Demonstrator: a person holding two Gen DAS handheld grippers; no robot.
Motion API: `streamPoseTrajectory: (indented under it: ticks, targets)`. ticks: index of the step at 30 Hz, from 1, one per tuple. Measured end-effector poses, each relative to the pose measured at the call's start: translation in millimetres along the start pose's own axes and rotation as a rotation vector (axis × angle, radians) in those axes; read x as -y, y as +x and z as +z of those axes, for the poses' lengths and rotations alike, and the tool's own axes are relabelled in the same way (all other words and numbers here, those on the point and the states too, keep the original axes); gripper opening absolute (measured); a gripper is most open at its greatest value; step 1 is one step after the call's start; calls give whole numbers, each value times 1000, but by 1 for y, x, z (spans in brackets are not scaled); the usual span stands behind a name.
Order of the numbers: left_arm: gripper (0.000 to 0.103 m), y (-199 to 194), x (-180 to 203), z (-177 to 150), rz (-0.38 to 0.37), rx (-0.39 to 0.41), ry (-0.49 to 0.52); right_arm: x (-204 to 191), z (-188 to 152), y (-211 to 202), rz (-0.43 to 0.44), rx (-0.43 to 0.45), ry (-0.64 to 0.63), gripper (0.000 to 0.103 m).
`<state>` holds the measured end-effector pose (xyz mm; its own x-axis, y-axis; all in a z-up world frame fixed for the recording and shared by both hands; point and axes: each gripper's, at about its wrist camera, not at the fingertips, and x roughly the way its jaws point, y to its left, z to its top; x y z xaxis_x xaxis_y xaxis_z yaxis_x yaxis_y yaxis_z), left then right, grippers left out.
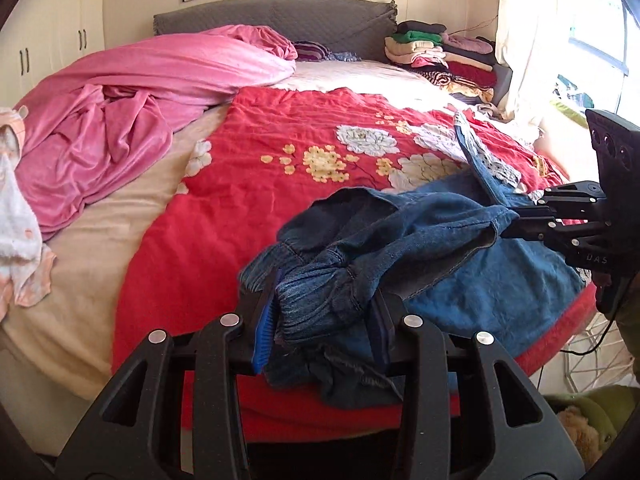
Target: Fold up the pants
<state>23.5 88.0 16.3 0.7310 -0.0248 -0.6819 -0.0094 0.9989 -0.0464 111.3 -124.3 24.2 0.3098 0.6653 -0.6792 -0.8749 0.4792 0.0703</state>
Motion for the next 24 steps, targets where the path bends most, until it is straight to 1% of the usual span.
streamPoseTrajectory:
  ticks: [4,10,12,15,17,20,24]
  targets:
    - [31,8,-1,-17,2,-87,-39,-18,-25,3,30,-48,4,10]
    - [34,11,-5,-29,21,-155,-84,-38,-50,14,72,-102,11,10]
    - [37,13,-7,-33,33,-180,-99,-41,-55,17,85,-111,24,10]
    - [43,11,-11,-38,32,-195,-132,-47,-62,25,109,-138,31,13]
    - [46,6,-13,-40,9,-189,-154,-49,-66,31,101,-153,25,14]
    - [52,-5,-19,-46,-17,-185,-195,-46,-68,30,114,-145,47,15]
    - [53,-24,-26,-53,-23,-168,-239,-45,-71,29,128,-142,55,18]
